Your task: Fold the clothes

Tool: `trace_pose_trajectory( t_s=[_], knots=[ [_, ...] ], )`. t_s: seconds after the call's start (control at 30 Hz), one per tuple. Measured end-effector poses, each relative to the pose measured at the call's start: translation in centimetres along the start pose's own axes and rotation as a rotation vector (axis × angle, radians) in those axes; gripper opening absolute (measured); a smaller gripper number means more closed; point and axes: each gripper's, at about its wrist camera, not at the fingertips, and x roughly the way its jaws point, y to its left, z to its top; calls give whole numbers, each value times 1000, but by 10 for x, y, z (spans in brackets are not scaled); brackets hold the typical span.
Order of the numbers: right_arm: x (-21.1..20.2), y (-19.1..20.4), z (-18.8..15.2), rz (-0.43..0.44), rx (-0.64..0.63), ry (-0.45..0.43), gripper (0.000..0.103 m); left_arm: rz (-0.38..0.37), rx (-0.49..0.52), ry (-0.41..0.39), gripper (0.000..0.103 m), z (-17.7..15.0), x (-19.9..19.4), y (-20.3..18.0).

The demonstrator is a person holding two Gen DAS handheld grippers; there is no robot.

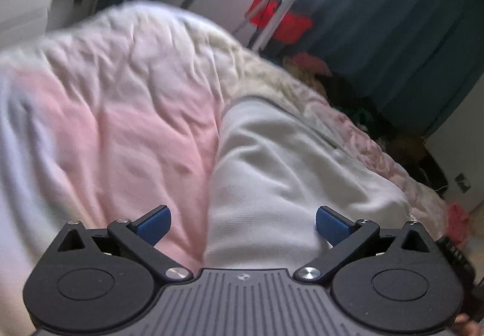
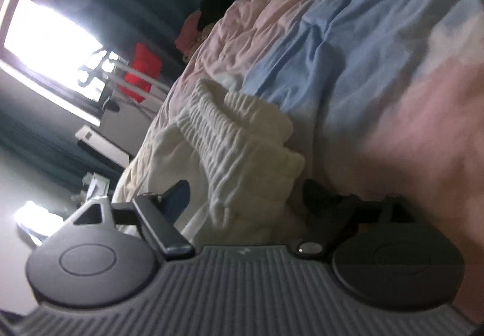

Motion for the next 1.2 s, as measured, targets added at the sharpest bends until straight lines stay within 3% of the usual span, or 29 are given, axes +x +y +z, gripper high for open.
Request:
trace_pose_trajectory(
  t_s=[0.13,0.33,0.5,0.6,0.7,0.8,0.97,1.03,1.1,1.2],
  knots=[
    [7,5,-8,8,-40,50,86,-61,-91,94,103,3,30,12],
    [10,5,-13,9,-52,51,85,-89,-122,90,100,4,35,20],
    [13,5,-13,17,-45,57,86,-126,-190,77,61,9,29,32],
    [9,5,-10,49,-19,46,86,-149,-230,69,45,12,25,39],
    [-1,7,-7,126,16,18,86,-171,-271,62,39,15,22,47],
    [-7,10,-5,196,17,21,86,-185,-303,58,38,17,20,53],
    [11,7,-13,117,-14,94,85,-174,-307,73,40,16,21,60],
    [20,5,-16,91,-17,116,85,-165,-289,89,46,14,24,61],
    [25,9,-19,83,-50,120,85,-149,-292,101,59,12,26,61],
    [20,23,-21,60,-128,99,72,-148,-286,103,67,9,26,62]
  ],
)
